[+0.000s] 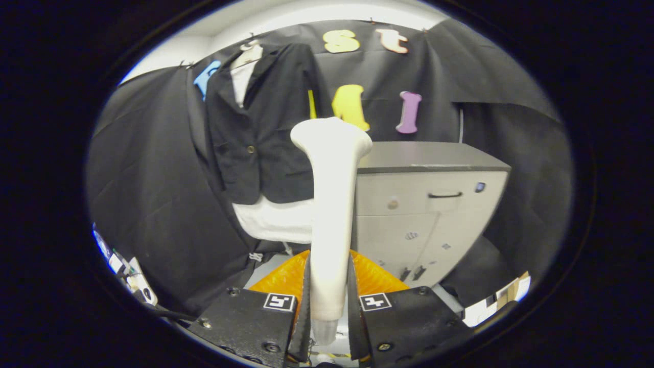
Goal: Iron the clothes twice with a garment steamer, once on the left side and once on the right side.
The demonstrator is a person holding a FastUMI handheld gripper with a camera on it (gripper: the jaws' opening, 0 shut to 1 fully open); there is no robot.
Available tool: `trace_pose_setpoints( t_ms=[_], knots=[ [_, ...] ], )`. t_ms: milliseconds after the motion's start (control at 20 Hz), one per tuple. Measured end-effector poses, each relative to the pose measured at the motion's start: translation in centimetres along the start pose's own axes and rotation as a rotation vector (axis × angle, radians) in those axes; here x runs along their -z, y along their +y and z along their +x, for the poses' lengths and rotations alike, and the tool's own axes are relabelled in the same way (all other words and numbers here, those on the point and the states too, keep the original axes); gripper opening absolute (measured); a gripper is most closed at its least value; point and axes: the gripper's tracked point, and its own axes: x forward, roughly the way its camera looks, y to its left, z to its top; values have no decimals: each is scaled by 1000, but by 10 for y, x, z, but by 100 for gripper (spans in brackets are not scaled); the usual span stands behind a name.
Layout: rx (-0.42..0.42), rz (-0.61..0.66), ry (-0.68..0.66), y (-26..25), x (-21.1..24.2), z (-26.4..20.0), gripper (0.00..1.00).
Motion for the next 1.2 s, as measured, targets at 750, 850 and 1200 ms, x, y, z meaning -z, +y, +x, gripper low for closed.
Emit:
trace_pose_setpoints(
  t_ms=[750,850,1200],
  knots=[
    [81,55,40,-162,82,-119,33],
    [70,48,49,-168,94,-132,33],
    [49,5,56,-188,118,-164,33]
  ],
)
